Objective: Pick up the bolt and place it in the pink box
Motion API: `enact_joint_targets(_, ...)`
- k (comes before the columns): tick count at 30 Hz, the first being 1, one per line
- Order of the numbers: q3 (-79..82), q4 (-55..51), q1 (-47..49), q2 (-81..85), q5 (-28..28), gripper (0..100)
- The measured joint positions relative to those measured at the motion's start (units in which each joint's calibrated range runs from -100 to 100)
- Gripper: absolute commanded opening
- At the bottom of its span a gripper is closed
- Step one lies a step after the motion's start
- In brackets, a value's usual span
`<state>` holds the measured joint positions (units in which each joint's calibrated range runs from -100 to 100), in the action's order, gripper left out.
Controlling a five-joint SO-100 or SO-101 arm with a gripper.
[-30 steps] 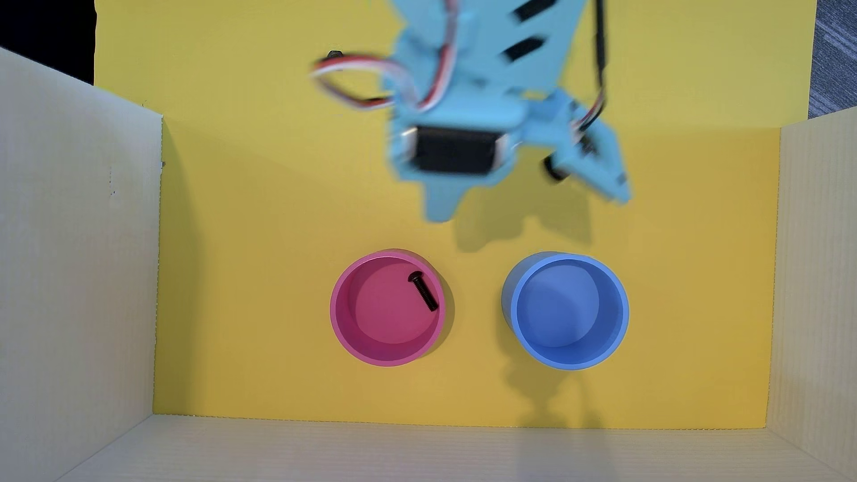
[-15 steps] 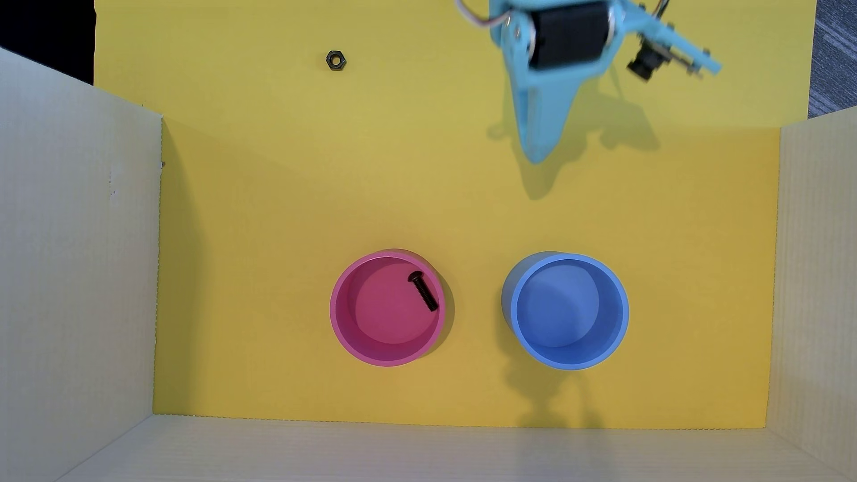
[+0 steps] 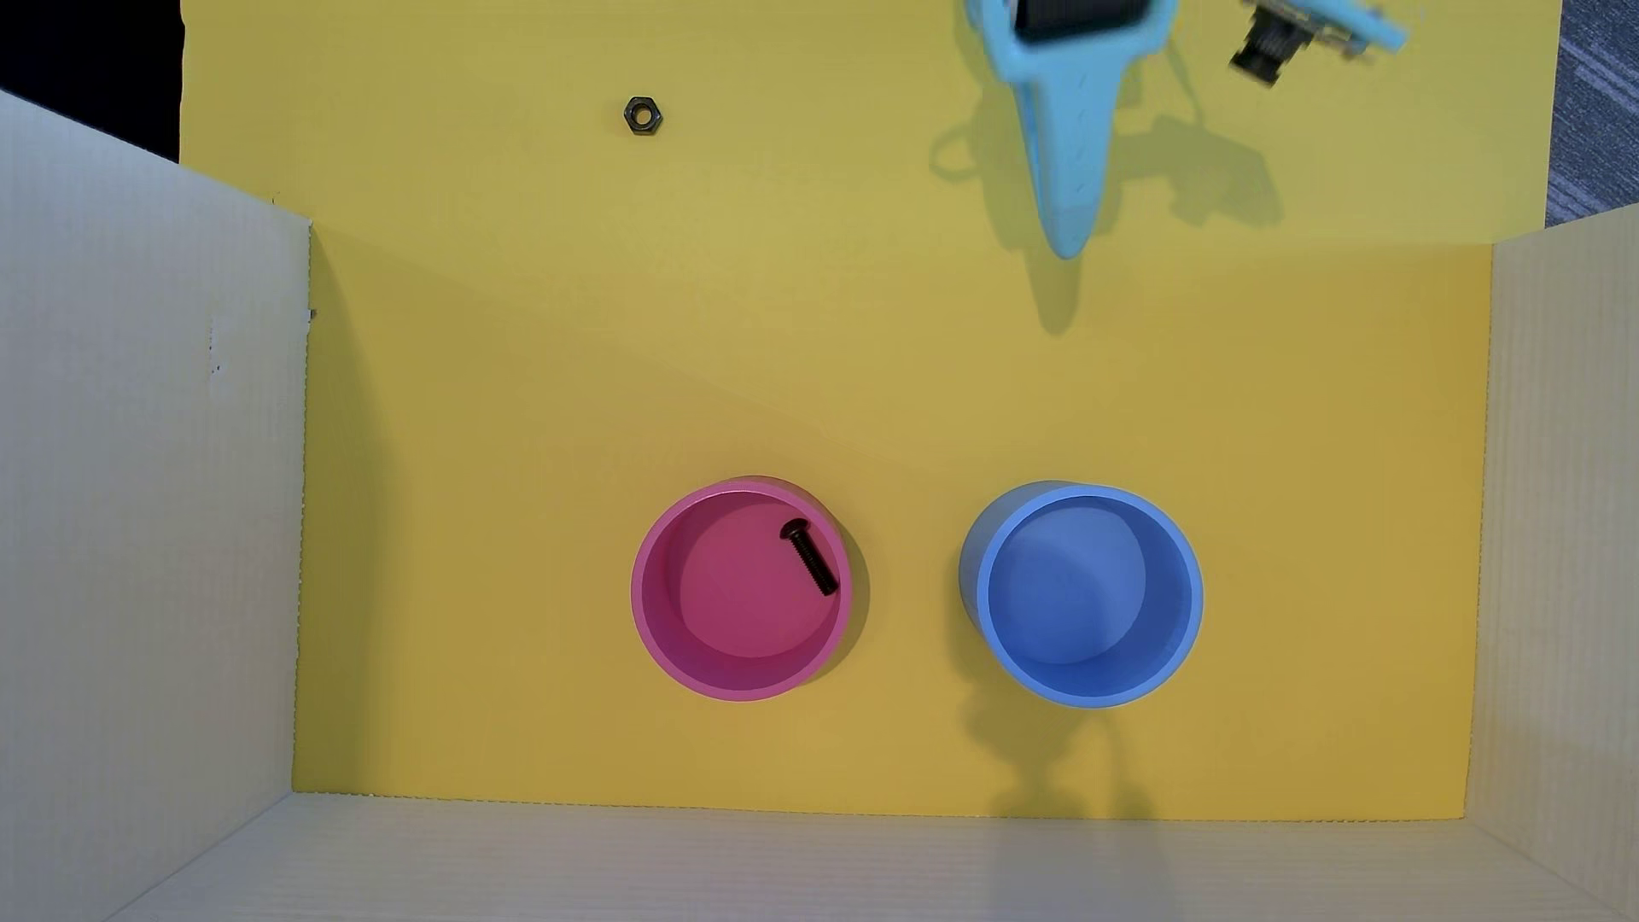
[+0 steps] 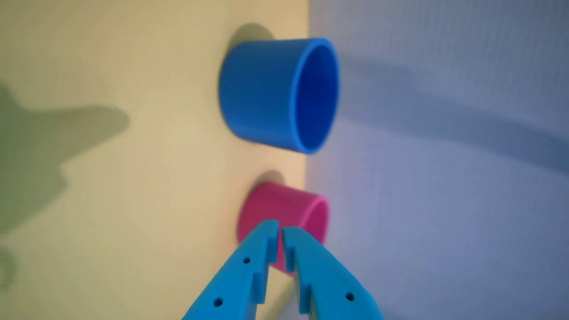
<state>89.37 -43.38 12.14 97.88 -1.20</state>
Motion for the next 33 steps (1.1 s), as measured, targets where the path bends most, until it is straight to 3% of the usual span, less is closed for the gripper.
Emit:
enact_joint_targets(8,9.5,0.0,-0.1,-0.1,0.6,1)
enact_joint_targets(20,9.5,-11.8,4.5,-0.1,0.9,1)
enact_joint_targets(33,9.5,-12.5,6.3,-0.1,0.7,1)
